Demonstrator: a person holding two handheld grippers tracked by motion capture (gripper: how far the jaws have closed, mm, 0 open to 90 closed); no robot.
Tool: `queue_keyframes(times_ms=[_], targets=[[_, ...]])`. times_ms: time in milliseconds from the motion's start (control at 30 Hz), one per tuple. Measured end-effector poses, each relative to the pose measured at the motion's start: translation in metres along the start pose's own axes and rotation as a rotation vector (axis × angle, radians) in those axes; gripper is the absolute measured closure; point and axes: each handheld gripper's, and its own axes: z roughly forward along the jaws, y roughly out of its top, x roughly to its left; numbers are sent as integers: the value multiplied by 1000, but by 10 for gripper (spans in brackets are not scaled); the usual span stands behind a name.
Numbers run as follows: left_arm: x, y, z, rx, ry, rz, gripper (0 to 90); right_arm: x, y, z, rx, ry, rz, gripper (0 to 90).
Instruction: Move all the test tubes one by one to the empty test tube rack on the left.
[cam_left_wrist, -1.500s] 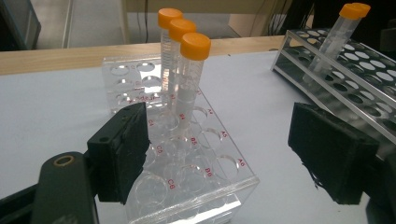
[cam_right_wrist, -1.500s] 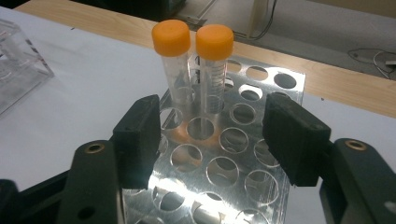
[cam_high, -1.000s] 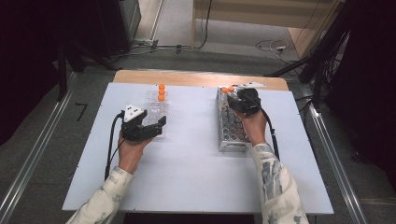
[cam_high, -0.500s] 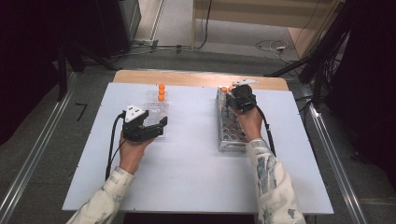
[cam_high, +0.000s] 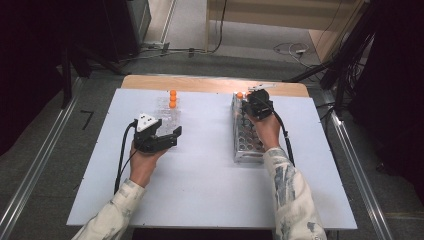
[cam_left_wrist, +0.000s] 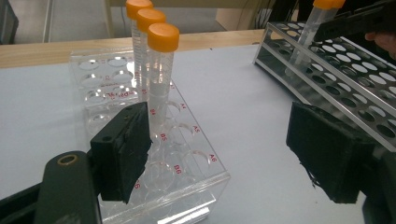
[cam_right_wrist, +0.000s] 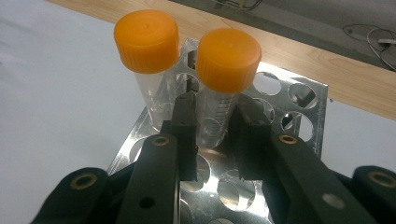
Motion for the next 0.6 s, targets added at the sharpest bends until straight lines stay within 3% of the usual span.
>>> queue_keyframes(times_ms=[600], targets=[[3,0,-3,-2,1,-3,221,0,3,-13,-87,2,31,722]])
